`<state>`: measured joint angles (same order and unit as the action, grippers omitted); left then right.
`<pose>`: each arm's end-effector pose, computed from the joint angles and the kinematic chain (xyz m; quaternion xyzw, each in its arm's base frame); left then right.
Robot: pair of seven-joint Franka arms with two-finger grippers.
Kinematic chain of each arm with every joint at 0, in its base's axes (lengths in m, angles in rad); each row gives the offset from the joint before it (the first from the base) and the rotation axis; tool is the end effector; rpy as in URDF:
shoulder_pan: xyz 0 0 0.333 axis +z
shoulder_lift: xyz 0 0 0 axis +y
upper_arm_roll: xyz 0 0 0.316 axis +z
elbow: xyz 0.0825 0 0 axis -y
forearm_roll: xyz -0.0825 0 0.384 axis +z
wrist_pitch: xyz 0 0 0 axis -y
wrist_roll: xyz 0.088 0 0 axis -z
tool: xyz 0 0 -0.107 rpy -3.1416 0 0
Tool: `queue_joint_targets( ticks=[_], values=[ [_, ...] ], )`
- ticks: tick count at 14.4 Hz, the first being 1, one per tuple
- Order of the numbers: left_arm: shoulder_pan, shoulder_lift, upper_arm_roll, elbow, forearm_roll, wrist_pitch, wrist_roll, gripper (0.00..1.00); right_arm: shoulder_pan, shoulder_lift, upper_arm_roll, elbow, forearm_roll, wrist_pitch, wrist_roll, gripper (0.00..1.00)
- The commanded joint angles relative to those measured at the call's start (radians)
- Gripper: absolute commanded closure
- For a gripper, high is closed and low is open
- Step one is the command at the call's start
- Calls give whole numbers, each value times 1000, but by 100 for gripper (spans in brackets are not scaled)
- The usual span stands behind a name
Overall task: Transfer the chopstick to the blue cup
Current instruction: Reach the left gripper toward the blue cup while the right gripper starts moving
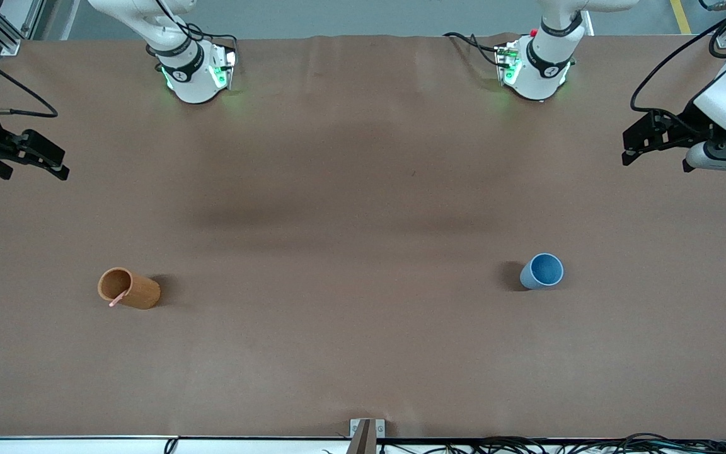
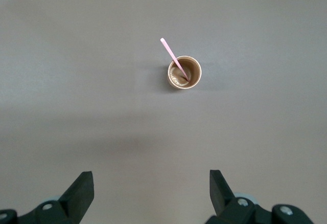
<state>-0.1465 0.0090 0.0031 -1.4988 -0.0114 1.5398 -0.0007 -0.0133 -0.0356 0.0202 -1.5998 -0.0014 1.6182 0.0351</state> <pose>0.5489 -0.0805 0.6506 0.9973 -0.0715 0.0155 0.0068 0.5483 0.0038 0.6347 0.9995 -0.0141 0.0270 0.0005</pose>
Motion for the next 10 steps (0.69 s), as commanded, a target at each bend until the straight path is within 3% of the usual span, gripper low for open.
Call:
queue_joint_targets(
  ticks=[1, 6, 10],
  values=[
    [-2, 12, -6, 32, 16, -24, -9, 0, -22, 3, 9, 11, 20, -9, -17, 0],
    [-1, 19, -6, 25, 15, -20, 1, 0, -36, 3, 30, 9, 20, -11, -14, 0],
    [13, 126, 0, 5, -1, 41, -2, 0, -30, 2, 26, 8, 20, -15, -8, 0]
  ],
)
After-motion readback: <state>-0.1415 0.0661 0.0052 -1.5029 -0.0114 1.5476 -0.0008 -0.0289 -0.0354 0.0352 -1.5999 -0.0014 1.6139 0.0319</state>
